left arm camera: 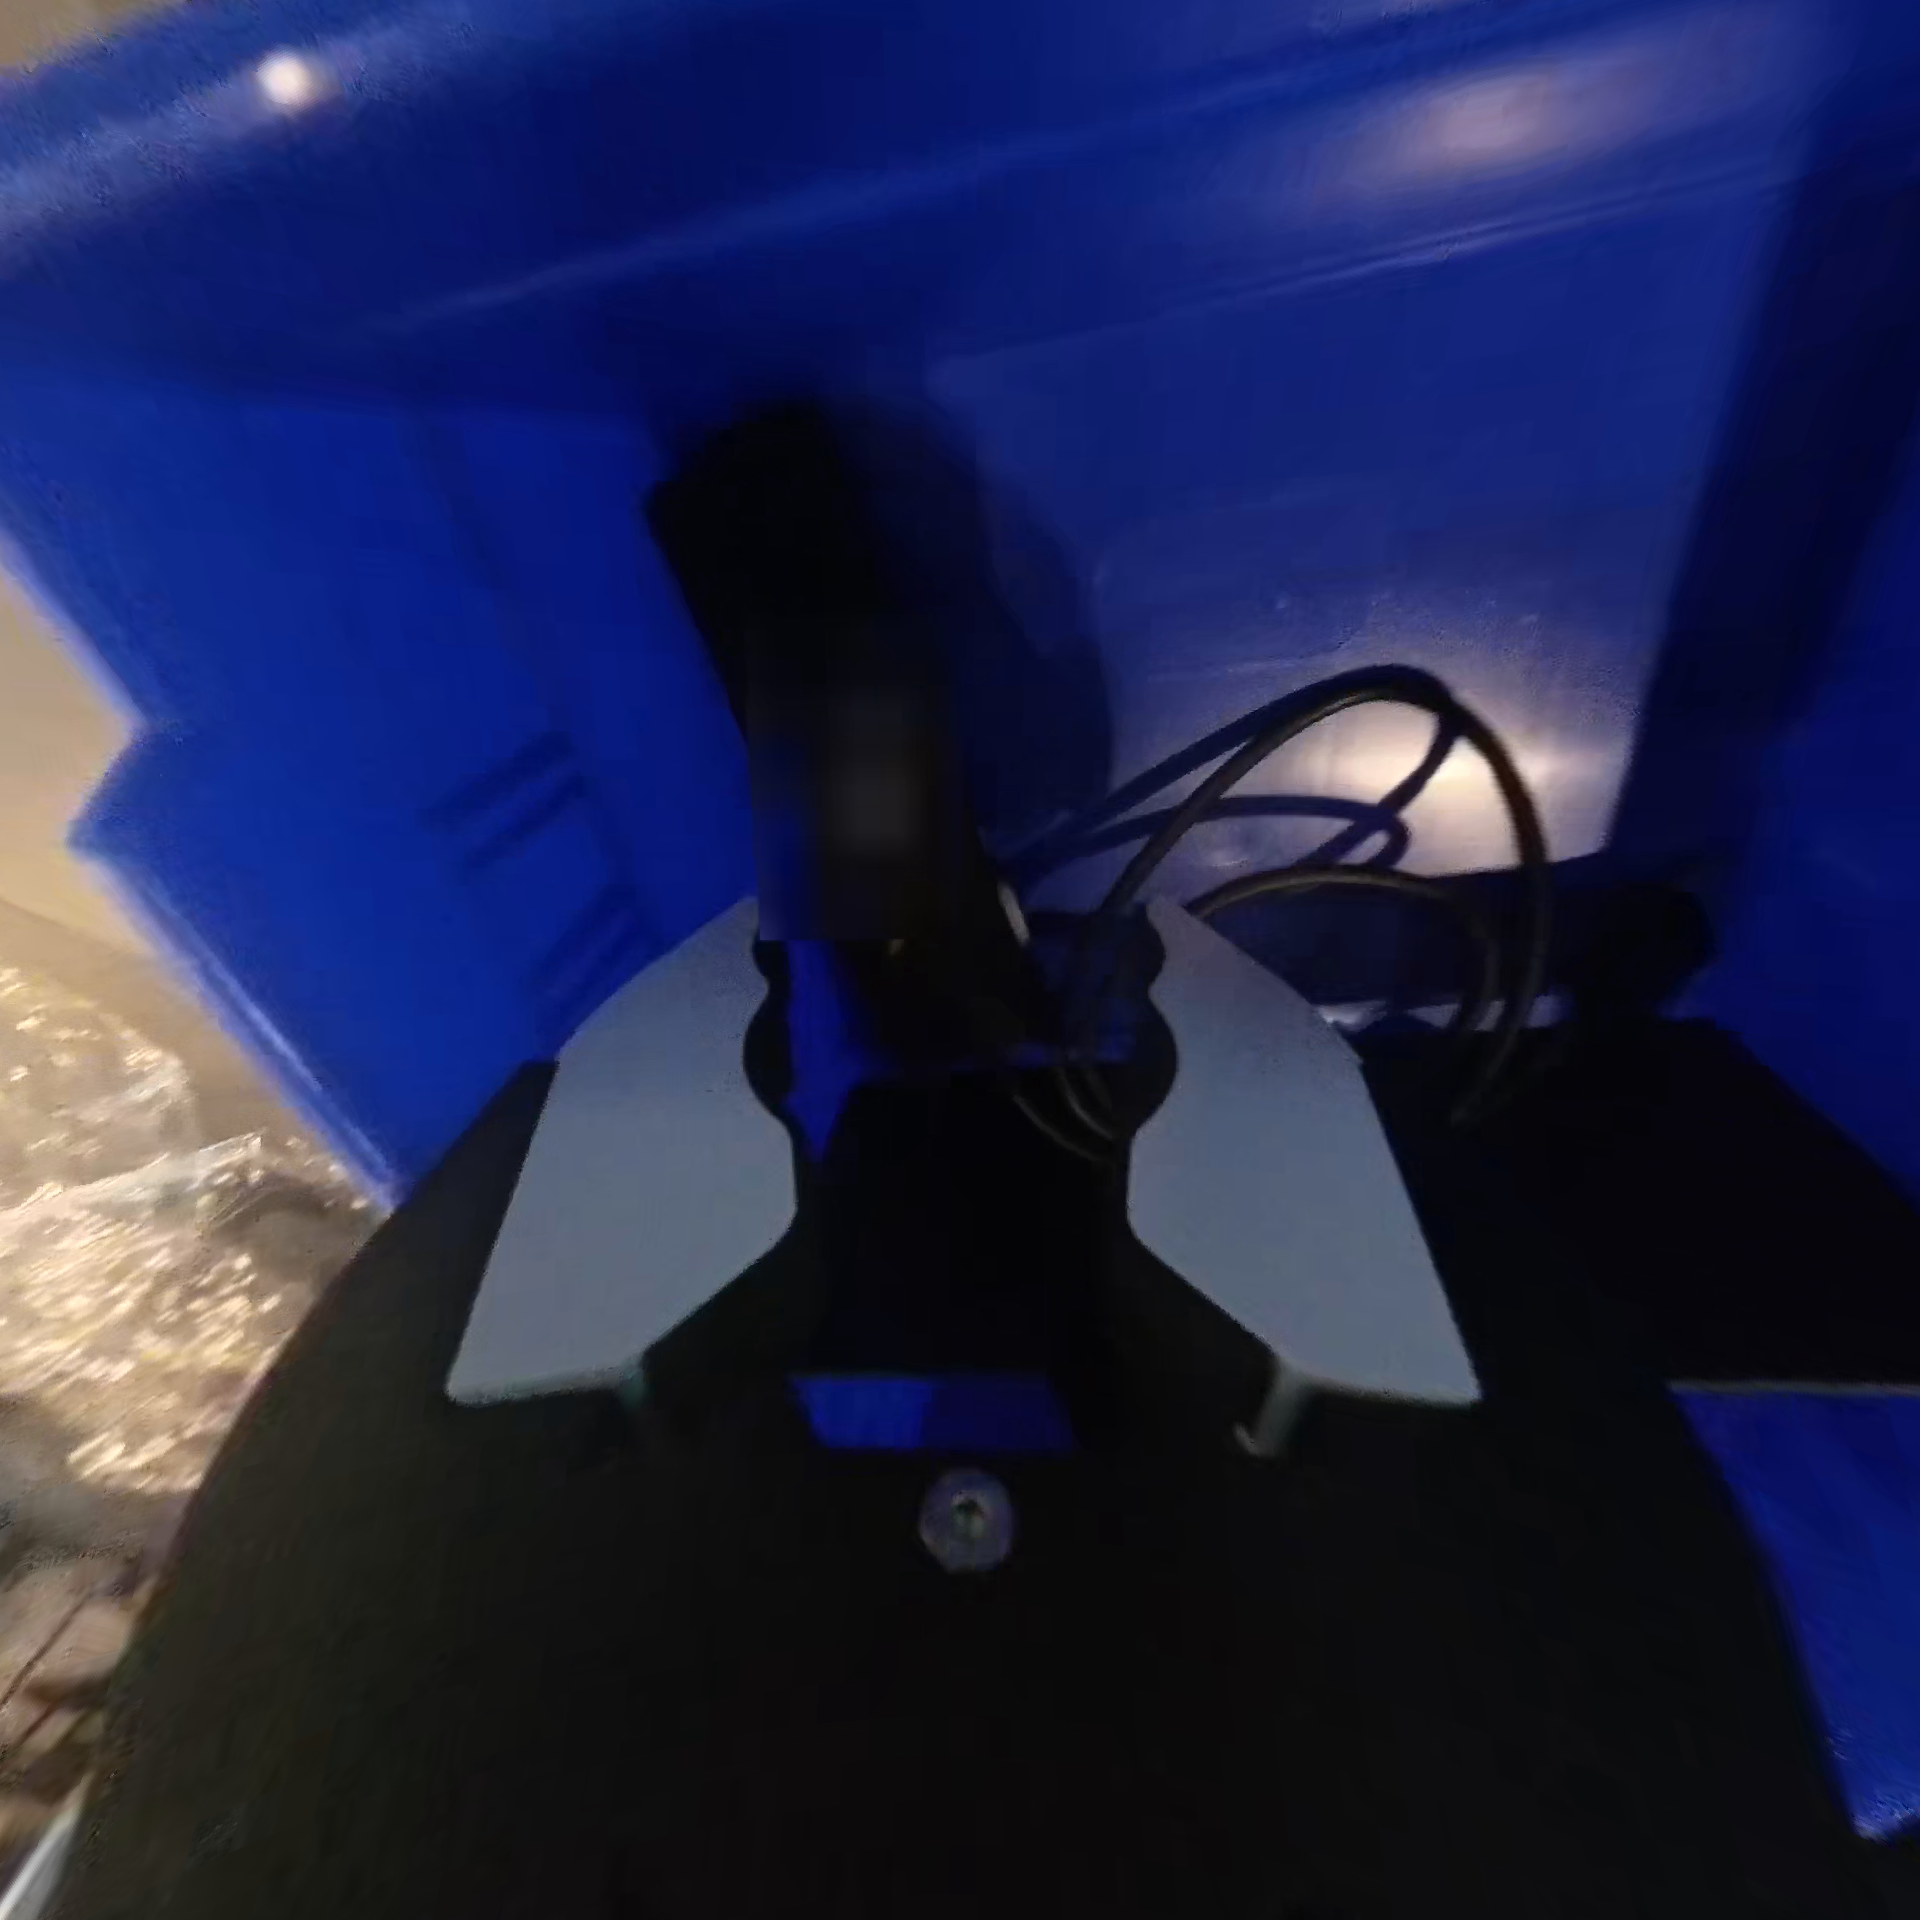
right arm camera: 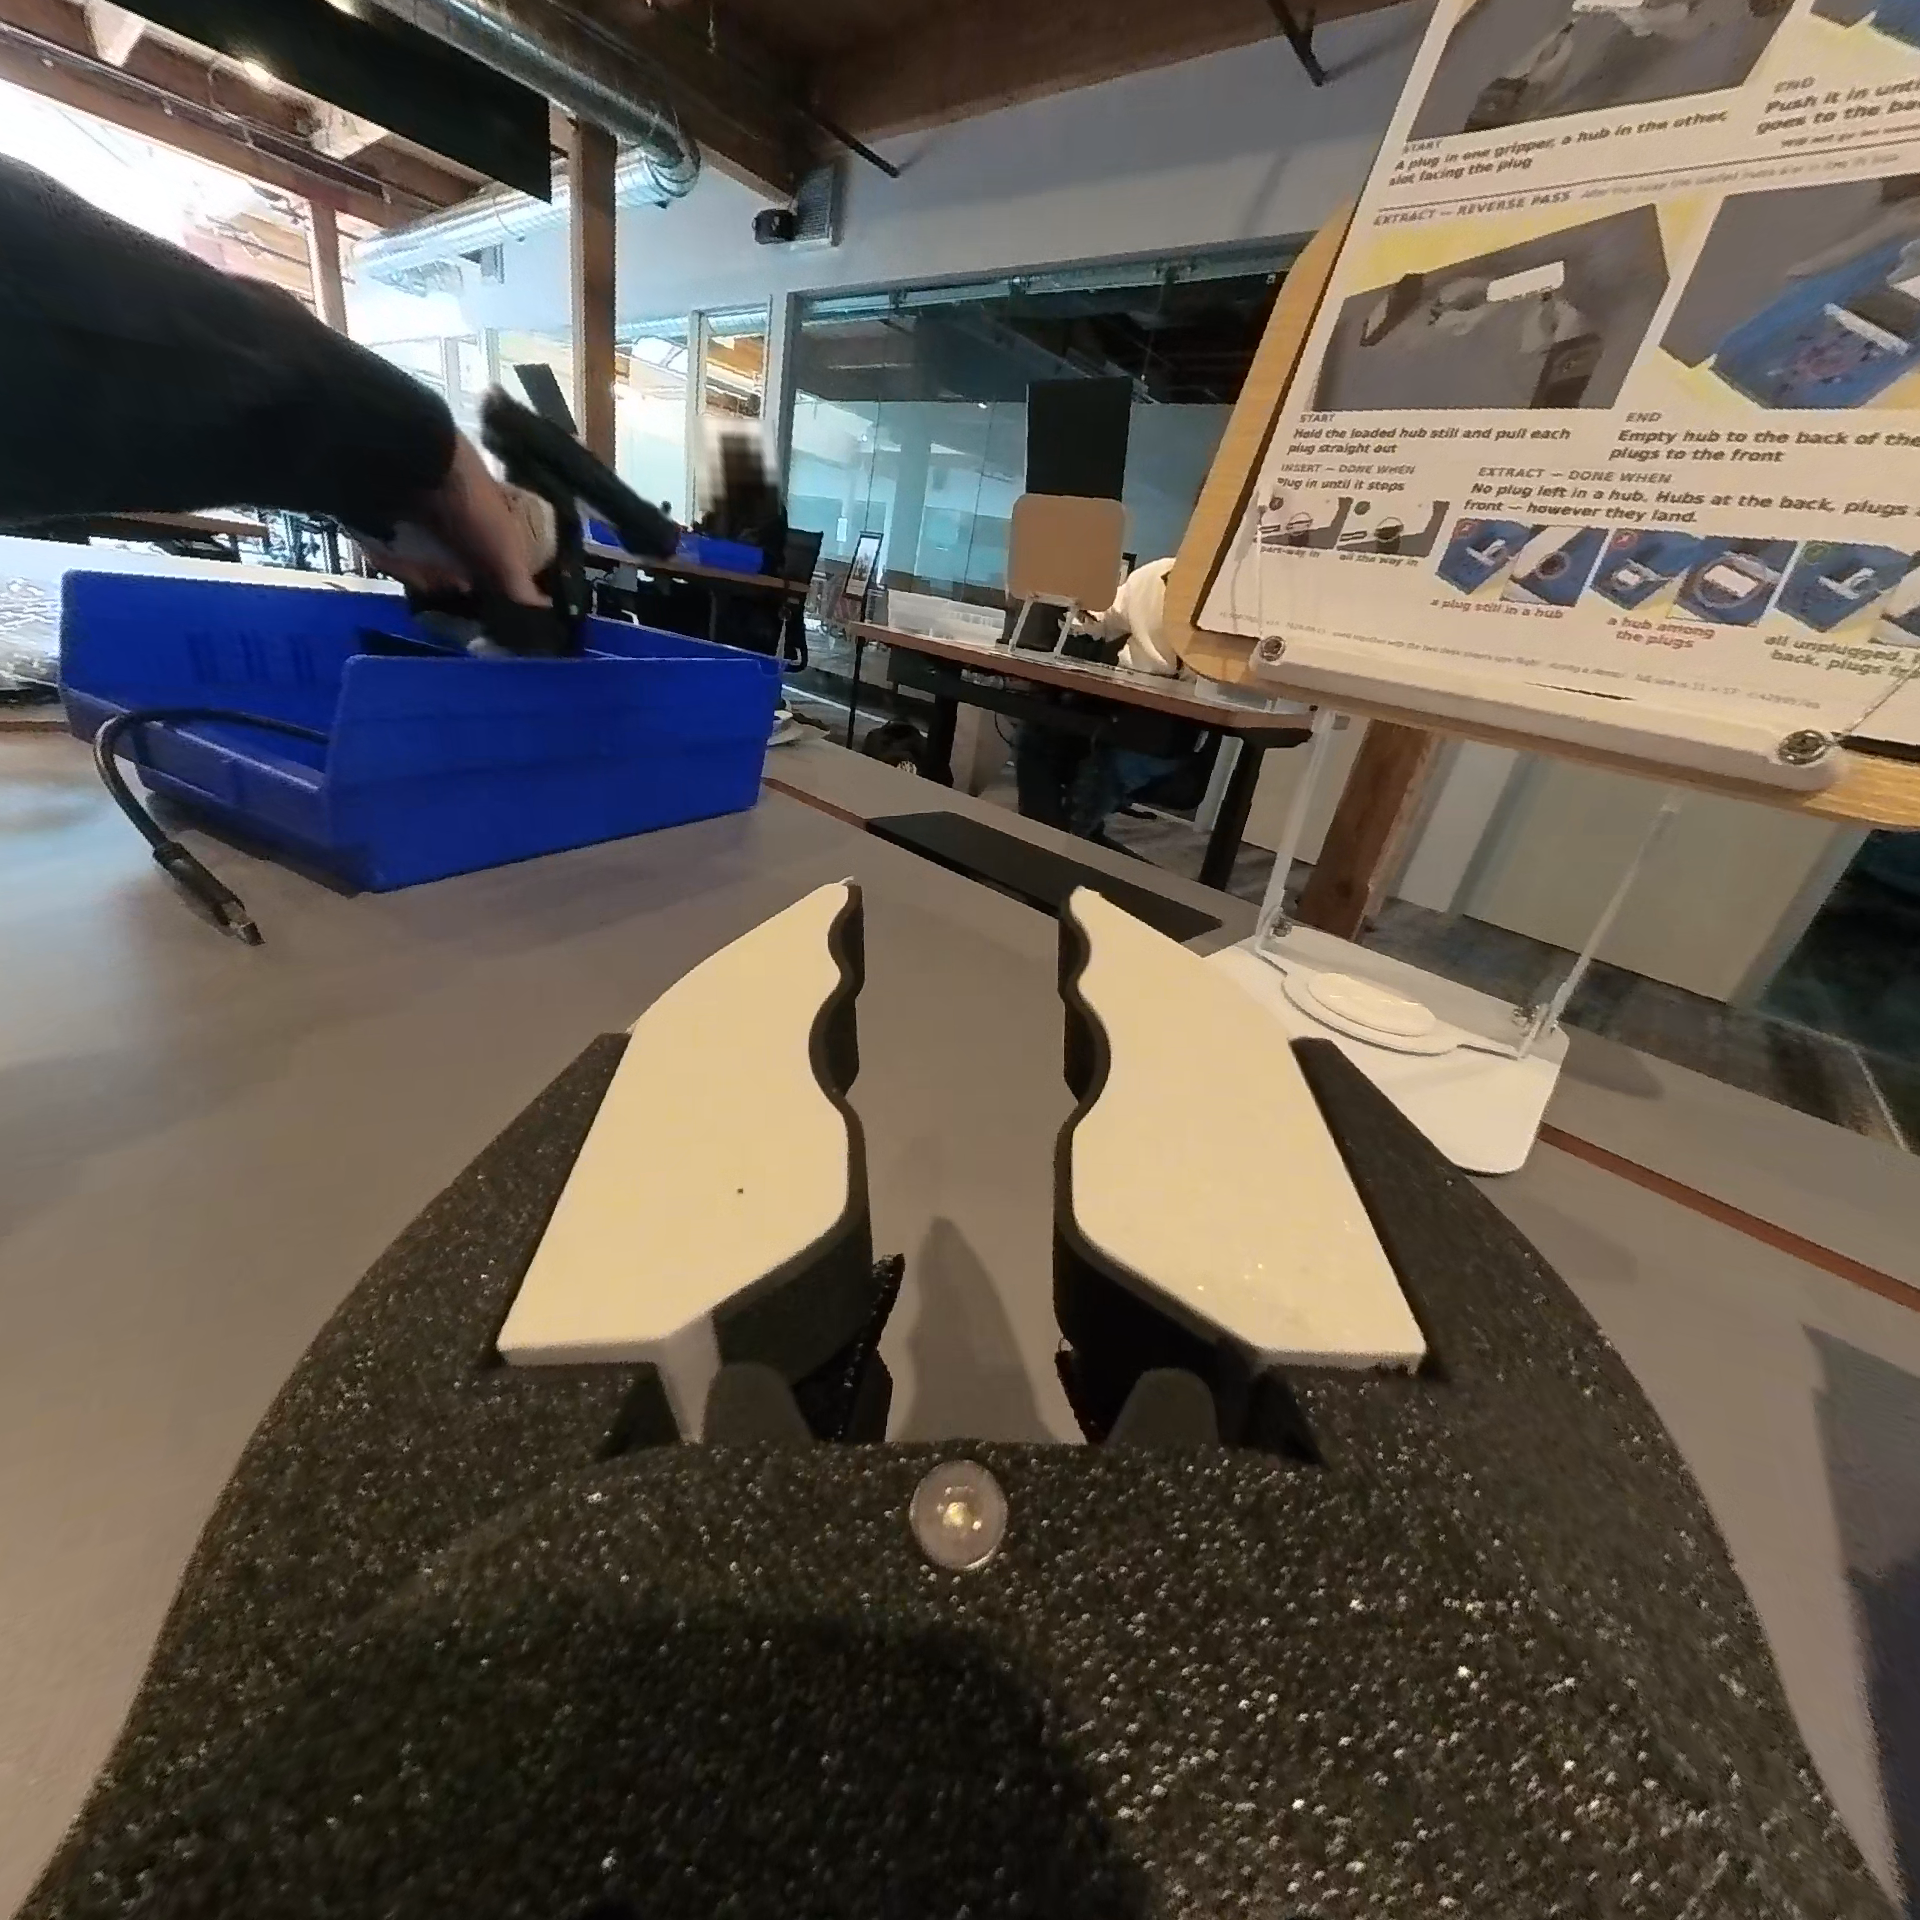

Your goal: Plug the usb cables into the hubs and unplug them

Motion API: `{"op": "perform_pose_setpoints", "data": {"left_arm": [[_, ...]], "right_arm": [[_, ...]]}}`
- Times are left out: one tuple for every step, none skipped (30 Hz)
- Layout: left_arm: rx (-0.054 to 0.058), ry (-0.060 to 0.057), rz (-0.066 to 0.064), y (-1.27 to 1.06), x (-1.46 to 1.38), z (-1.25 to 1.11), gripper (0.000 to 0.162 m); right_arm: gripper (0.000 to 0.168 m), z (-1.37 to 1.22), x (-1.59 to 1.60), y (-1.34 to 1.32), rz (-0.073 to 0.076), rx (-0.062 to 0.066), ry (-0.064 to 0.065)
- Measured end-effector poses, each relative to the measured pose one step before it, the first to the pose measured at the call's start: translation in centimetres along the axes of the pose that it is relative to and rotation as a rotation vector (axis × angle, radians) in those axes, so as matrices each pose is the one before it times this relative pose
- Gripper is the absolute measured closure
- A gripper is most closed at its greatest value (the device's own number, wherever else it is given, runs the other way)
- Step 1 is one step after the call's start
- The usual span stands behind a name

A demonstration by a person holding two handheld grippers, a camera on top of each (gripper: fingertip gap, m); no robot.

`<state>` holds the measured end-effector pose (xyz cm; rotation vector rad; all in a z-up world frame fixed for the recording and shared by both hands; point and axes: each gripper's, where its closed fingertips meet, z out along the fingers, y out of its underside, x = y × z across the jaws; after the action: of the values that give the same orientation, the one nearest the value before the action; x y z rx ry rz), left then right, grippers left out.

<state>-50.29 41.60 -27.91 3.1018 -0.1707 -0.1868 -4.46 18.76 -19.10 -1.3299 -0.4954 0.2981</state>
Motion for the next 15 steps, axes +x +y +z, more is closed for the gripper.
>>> {"op": "perform_pose_setpoints", "data": {"left_arm": [[-0.0291, -0.0397, 0.0148, 0.280, -0.198, 0.316, 0.097], [-0.0190, -0.0346, 0.0121, 0.133, -0.092, 0.323, 0.094], [-0.0072, -0.0228, 0.0144, -0.045, 0.061, 0.262, 0.091], [-0.0013, -0.0183, 0.0130, -0.098, 0.040, 0.184, 0.090], [0.0008, -0.0127, 0.0111, -0.076, 0.012, 0.154, 0.089], [0.0023, -0.0016, 0.0087, -0.043, 0.071, 0.091, 0.098], [0.0095, -0.0010, 0.0048, -0.092, 0.015, 0.004, 0.106], [0.0031, -0.0427, 0.0155, 0.041, -0.671, -0.075, 0.115], [0.0037, -0.0413, 0.0269, 0.129, -0.678, -0.089, 0.124], [0.0087, -0.0082, 0.0085, 0.077, -0.255, -0.070, 0.124], [0.0118, -0.0006, -0.0015, 0.051, -0.220, -0.159, 0.125], [0.0154, 0.0014, 0.0035, 0.030, -0.178, -0.226, 0.125], [0.0186, 0.0008, 0.0047, -0.014, -0.174, -0.309, 0.125], [0.0200, -0.0059, 0.0081, -0.029, -0.218, -0.400, 0.125], [0.0193, -0.0167, 0.0148, -0.026, -0.333, -0.489, 0.126]], "right_arm": [[0.133, 0.001, -0.031, -0.003, -0.0007, 0.0000, -0.0011], [0.133, -0.004, -0.012, -0.011, -0.0006, 0.0007, -0.0009], [0.134, -0.010, -0.020, -0.009, -0.0006, 0.0011, -0.0010], [0.134, -0.016, -0.036, -0.023, -0.0008, 0.0013, -0.0021], [0.134, -0.016, -0.027, -0.017, -0.0012, 0.0015, -0.0015], [0.135, -0.006, -0.015, -0.008, -0.0015, 0.0010, -0.0004], [0.135, 0.006, -0.031, -0.003, -0.0015, -0.0001, -0.0008], [0.135, 0.020, -0.029, 0.024, -0.0013, -0.0017, -0.0017], [0.135, 0.020, -0.032, 0.024, -0.0014, -0.0017, -0.0020], [0.136, 0.014, -0.059, -0.008, -0.0018, 0.0002, -0.0025], [0.136, 0.007, -0.059, -0.015, -0.0024, 0.0014, -0.0030], [0.136, 0.009, -0.061, -0.011, -0.0027, 0.0010, -0.0026], [0.137, 0.016, -0.049, 0.003, -0.0028, 0.0000, -0.0015], [0.137, 0.011, -0.038, 0.005, -0.0029, -0.0009, -0.0008], [0.137, 0.016, -0.025, 0.015, -0.0025, -0.0015, -0.0001]]}}
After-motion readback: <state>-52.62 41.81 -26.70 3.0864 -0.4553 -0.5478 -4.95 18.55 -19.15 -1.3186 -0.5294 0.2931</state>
